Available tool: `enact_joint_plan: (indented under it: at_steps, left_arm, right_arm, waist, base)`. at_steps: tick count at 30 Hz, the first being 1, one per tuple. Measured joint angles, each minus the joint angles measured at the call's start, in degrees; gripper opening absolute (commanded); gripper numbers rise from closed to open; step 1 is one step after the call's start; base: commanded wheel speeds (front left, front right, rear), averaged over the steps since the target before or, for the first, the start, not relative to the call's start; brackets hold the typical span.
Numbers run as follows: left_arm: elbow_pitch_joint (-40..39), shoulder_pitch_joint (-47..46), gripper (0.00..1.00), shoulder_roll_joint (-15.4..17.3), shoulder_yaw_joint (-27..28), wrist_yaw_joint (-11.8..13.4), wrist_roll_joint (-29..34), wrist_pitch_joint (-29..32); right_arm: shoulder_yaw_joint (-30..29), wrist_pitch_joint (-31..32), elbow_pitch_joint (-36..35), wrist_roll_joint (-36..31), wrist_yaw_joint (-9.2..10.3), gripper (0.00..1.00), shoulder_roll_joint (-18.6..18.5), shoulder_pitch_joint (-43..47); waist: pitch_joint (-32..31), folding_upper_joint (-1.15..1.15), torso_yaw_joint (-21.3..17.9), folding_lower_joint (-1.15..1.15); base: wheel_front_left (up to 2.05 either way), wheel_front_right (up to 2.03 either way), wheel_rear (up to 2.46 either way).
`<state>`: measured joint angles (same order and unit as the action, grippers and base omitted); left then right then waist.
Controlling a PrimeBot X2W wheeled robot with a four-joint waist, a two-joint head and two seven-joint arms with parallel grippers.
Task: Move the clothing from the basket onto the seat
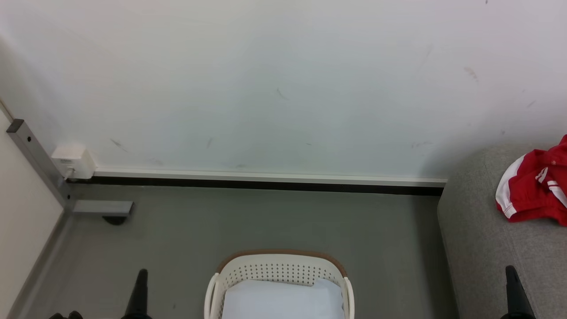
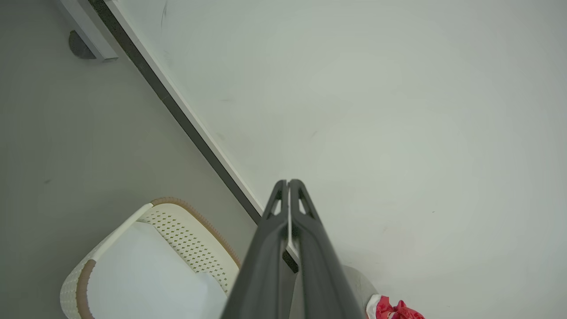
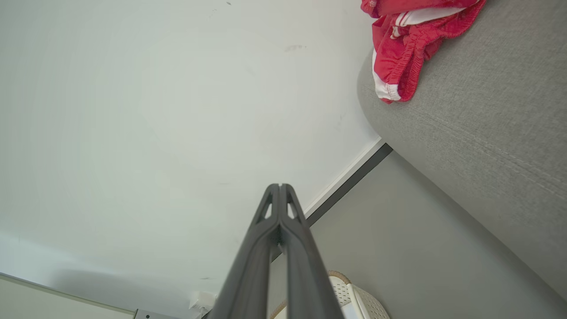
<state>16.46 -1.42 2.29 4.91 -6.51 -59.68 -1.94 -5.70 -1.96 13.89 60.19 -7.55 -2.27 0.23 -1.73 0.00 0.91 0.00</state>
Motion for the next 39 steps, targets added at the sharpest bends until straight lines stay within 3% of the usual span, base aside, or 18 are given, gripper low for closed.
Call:
enact_joint_plan:
  at_steps: [39]
  left_arm:
    - [-1.47, -2.89, 0.00, 0.22, 0.97, -0.53, -20.80, 5.42]
  right_arm:
    - [-0.44, 5.45, 0.02, 20.30, 0.00, 0.00, -0.21, -3.74]
  waist:
    - [1.09, 0.00, -0.52, 0.00]
  base:
    - [0.00, 0.00, 0.00]
